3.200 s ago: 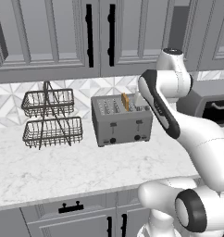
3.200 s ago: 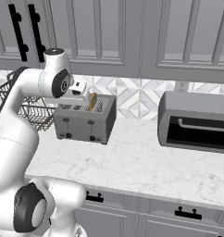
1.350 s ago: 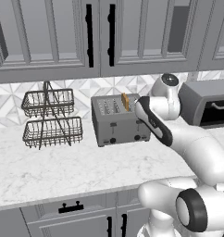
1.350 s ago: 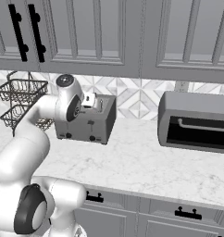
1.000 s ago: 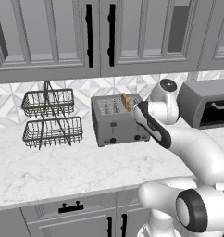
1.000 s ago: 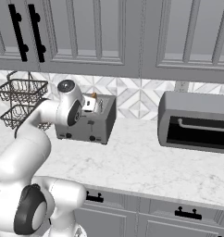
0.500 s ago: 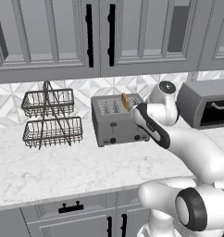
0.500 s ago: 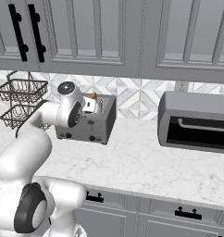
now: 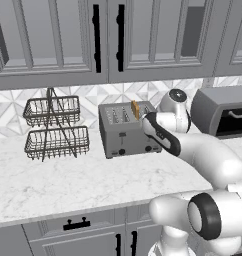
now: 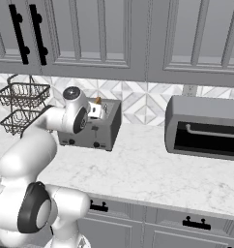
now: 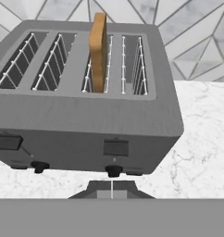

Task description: Start the toaster. Once the lever pops up, take the bread to the plate on the dining counter.

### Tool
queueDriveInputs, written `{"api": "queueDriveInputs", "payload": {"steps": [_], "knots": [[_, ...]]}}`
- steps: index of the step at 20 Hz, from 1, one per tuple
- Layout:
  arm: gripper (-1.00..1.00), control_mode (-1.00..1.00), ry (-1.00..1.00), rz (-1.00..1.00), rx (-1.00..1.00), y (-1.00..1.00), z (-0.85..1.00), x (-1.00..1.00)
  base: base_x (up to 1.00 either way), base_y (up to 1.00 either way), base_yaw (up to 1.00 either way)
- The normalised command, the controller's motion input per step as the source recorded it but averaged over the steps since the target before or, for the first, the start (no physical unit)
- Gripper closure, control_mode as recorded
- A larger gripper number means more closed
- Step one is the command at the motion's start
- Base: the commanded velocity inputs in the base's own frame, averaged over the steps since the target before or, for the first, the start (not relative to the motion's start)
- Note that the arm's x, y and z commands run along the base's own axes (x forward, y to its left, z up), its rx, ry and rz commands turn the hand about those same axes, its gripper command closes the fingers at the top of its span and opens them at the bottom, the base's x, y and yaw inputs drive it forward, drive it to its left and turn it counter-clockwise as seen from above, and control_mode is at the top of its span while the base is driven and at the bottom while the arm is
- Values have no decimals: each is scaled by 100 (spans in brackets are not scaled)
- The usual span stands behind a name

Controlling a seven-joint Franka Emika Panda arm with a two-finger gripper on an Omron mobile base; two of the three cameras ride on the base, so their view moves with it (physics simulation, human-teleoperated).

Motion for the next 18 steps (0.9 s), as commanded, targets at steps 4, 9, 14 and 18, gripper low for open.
{"api": "queueDriveInputs", "payload": {"steps": [4, 9, 14, 18], "knots": [[100, -100, 0, 0, 0, 0, -14, 15, 0, 0, 0], [100, -100, 0, 0, 0, 0, -6, 17, 0, 0, 0], [100, -100, 0, 0, 0, 0, -13, 16, 0, 0, 0], [100, -100, 1, 0, 0, 0, -19, 2, 0, 0, 0]]}}
